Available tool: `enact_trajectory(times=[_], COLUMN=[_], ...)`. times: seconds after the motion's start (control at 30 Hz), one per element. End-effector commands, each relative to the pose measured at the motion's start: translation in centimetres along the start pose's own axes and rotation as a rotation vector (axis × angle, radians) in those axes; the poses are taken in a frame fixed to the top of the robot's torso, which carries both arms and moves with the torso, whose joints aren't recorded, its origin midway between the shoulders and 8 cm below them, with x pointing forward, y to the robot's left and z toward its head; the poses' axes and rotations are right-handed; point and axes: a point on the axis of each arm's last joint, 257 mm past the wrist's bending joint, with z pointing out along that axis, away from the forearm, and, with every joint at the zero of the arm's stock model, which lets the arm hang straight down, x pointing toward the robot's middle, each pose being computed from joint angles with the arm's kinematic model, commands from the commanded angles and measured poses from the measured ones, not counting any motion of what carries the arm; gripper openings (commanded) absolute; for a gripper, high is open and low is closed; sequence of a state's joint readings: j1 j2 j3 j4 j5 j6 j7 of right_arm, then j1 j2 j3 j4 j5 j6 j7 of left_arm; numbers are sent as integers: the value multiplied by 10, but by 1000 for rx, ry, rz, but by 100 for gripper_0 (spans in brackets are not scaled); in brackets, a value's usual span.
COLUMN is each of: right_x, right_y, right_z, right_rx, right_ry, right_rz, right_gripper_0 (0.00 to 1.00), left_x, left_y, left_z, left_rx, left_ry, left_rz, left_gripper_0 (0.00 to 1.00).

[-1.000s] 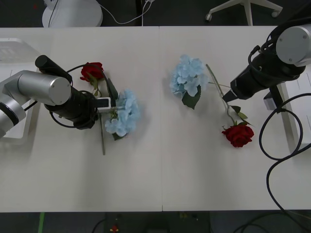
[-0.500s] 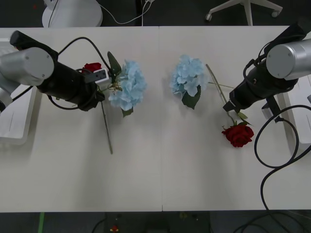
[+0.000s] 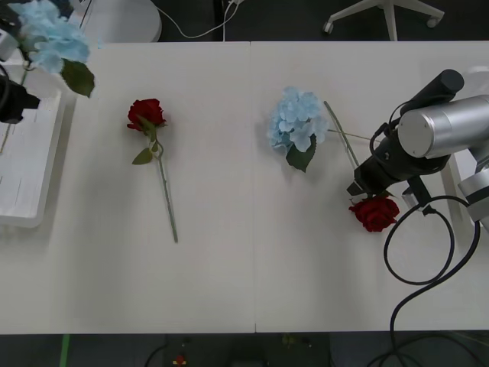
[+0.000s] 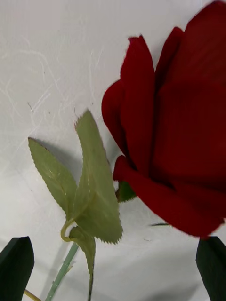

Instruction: Put the red flowers into the right box and the blue flowers into the left box

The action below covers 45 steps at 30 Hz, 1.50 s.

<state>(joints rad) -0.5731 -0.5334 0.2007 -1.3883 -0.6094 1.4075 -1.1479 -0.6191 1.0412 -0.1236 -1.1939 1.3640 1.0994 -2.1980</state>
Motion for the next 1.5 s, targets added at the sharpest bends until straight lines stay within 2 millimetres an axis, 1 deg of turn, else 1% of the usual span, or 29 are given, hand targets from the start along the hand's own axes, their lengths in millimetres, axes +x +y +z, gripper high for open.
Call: enact_trajectory(times=[0.03, 0.07, 0.13, 0.27, 0.3, 0.37, 0.4, 0.43, 0.5, 0.53, 0.57, 0.6, 0.7, 0.77, 0.9, 0.97, 1.0, 1.03, 1.07, 1.1, 1.17, 1.2, 1.23, 1.27, 1.33, 1.37, 1.43, 1.5], right_x=[-3, -5, -9, -15, -15, -15, -15, -15, -15, -15, -15, -15, -17, -19, -20, -20, -22, -22, -23, -23, -23, -23, -24, -24, -25, -26, -27, -28], right_y=[0, 0, 2, 4, 3, 4, 4, 4, 4, 3, 3, 4, 1, -2, -1, -4, -4, -5, -5, -6, -5, -6, -5, -5, -6, -7, -7, -8], right_z=[5, 6, 12, 21, 22, 25, 25, 26, 26, 27, 27, 26, 29, 33, 34, 35, 36, 37, 37, 38, 38, 38, 38, 38, 38, 40, 41, 41], right_rx=[5, 5, 6, 3, 2, -2, -1, -2, -1, 1, 0, -1, 7, 12, 13, 15, 16, 20, 20, 21, 20, 21, 20, 20, 21, 26, 28, 27], right_ry=[14, 11, 7, -2, -5, -1, 1, 1, 0, 0, 1, 1, -4, -12, -14, -16, -19, -21, -21, -24, -24, -23, -25, -25, -27, -29, -33, -35], right_rz=[43, 45, 48, 58, 56, 57, 58, 56, 54, 56, 54, 53, 53, 49, 46, 42, 42, 41, 40, 37, 32, 33, 31, 31, 29, 30, 29, 24], right_gripper_0=[100, 100, 100, 100, 100, 100, 100, 100, 100, 100, 100, 100, 100, 100, 100, 100, 98, 89, 85, 70, 39, 25, 16, 12, 8, 4, 1, 0], left_x=[27, 29, 46, 91, 97, 117, 121, 131, 141, 143, 142, 146, 150, 153, 155, 155, 154, 153, 153, 153, 151, 150, 147, 144, 137, 126, 117, 103], left_y=[77, 82, 107, 151, 156, 175, 179, 187, 195, 197, 198, 201, 204, 204, 200, 199, 199, 198, 198, 199, 199, 199, 199, 199, 197, 193, 184, 168], left_z=[-62, -65, -78, -101, -104, -113, -116, -120, -121, -115, -114, -111, -98, -86, -68, -64, -61, -60, -60, -59, -60, -59, -60, -59, -59, -59, -59, -63], left_rx=[-202, -221, -305, -449, -467, -539, -555, -587, -621, -636, -646, -669, -711, -728, -730, -731, -732, -731, -731, -733, -734, -731, -728, -723, -712, -692, -656, -590], left_ry=[33, 37, 69, 132, 142, 165, 169, 179, 188, 197, 199, 223, 264, 282, 304, 309, 308, 305, 306, 307, 310, 312, 319, 322, 314, 302, 284, 271], left_rz=[-147, -170, -264, -427, -440, -482, -491, -511, -518, -501, -488, -463, -397, -370, -336, -319, -306, -299, -295, -283, -269, -253, -224, -195, -176, -171, -213, -278], left_gripper_0=[0, 0, 0, 0, 0, 0, 0, 0, 0, 0, 0, 0, 0, 0, 0, 0, 0, 0, 4, 47, 84, 93, 99, 100, 100, 100, 100, 100])
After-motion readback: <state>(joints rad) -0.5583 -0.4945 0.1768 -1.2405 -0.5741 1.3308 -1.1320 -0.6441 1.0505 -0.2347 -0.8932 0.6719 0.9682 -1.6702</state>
